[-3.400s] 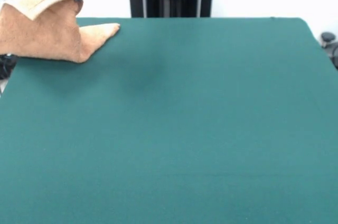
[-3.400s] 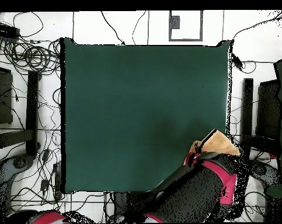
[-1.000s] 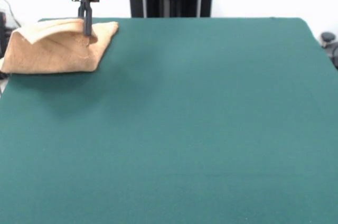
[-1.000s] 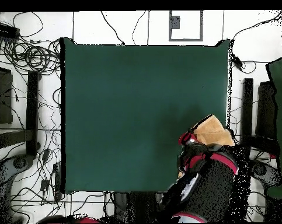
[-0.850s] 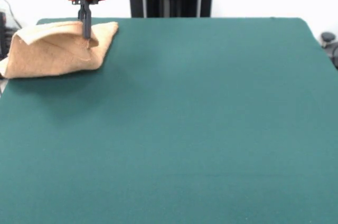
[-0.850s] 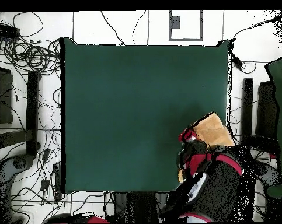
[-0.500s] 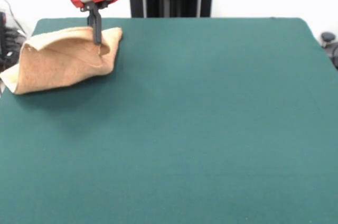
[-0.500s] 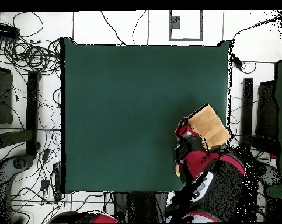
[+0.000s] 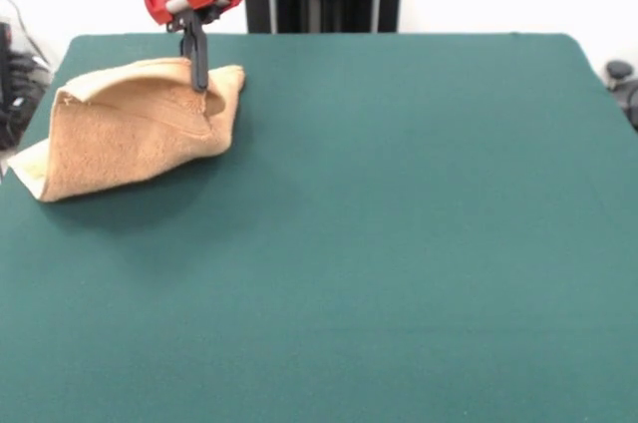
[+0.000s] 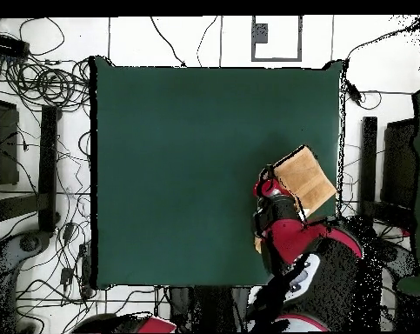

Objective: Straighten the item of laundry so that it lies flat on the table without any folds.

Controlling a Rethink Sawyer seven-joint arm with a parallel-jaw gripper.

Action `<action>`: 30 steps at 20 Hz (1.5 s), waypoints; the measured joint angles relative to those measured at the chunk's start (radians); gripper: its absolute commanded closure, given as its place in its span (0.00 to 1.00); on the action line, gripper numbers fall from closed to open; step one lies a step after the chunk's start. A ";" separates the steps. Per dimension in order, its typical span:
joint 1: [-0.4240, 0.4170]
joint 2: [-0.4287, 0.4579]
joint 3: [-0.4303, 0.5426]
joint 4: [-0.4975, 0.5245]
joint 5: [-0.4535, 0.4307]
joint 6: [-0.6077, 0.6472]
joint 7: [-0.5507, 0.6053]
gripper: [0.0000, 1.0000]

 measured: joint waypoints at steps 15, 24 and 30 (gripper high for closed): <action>-0.015 0.001 0.006 0.026 0.057 -0.002 0.000 0.00; -0.015 0.001 0.006 0.032 0.098 -0.033 0.000 0.00; -0.019 0.002 0.013 0.025 0.012 -0.054 0.000 0.00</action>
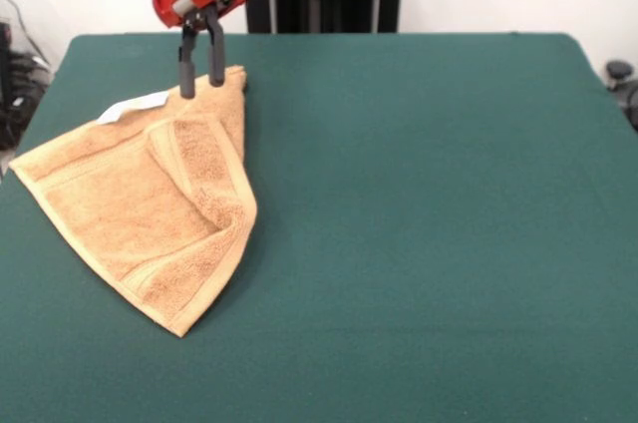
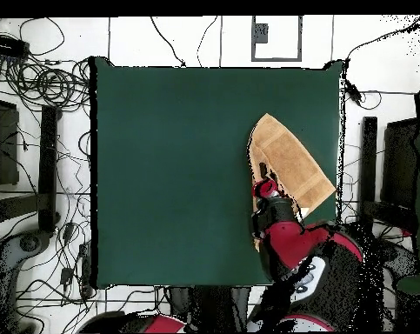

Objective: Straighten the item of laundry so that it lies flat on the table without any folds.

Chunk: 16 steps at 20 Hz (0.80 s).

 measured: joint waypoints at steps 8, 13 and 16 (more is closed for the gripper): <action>-0.027 0.053 0.054 -0.056 -0.328 -0.062 0.000 0.00; -0.058 0.078 0.081 -0.072 -0.359 -0.073 0.000 0.00; -0.065 0.092 0.082 -0.082 -0.359 -0.073 0.000 0.00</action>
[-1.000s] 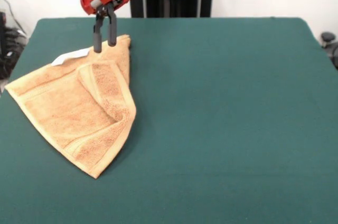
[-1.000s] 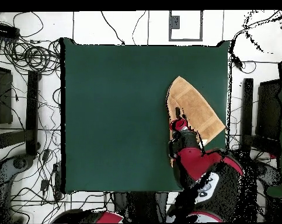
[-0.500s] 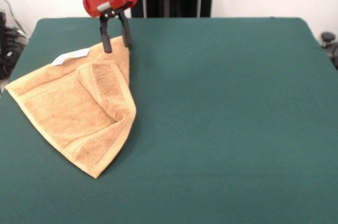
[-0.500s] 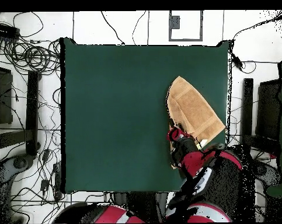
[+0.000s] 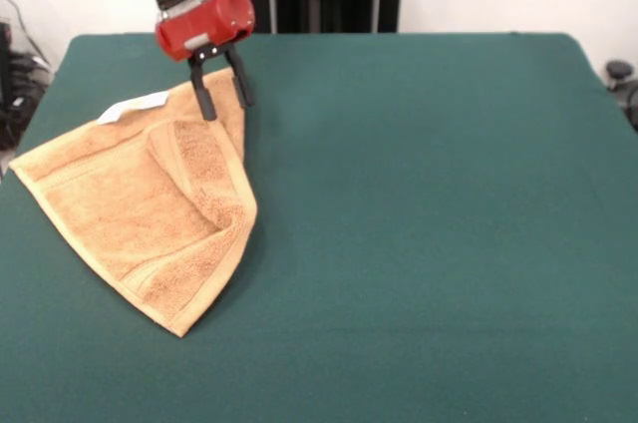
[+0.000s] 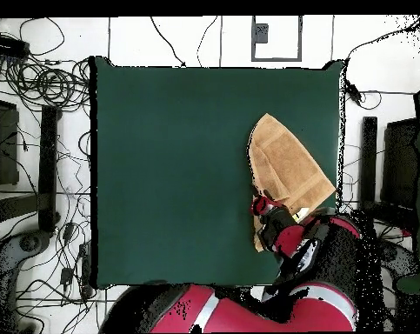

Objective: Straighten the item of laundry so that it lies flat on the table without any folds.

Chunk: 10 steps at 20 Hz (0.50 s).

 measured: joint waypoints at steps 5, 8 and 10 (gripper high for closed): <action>-0.022 0.014 0.000 -0.009 0.063 0.000 -0.004 0.00; -0.044 0.022 -0.001 -0.012 0.127 0.000 -0.029 0.00; -0.059 0.031 -0.009 -0.015 0.180 0.000 -0.080 0.00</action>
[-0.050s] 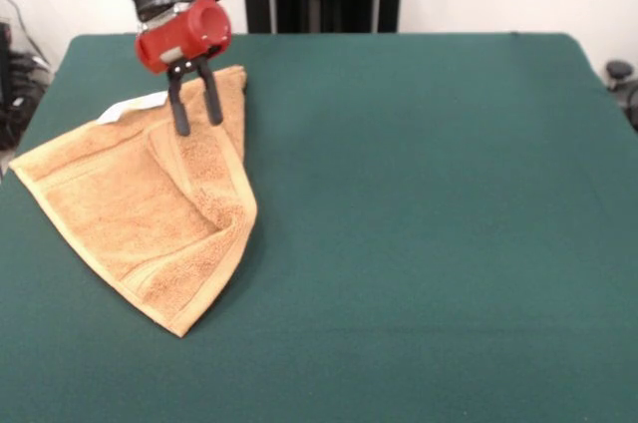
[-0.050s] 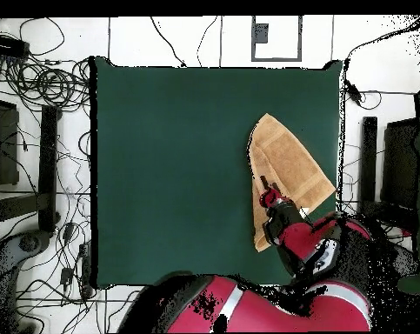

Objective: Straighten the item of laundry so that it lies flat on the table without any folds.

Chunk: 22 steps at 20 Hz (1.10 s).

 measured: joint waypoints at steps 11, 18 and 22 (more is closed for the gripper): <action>0.034 0.047 -0.055 -0.042 0.000 0.033 -0.158 0.00; 0.088 0.085 -0.080 -0.108 -0.174 0.054 -0.158 0.00; 0.112 0.105 -0.085 -0.136 -0.258 0.053 -0.157 0.00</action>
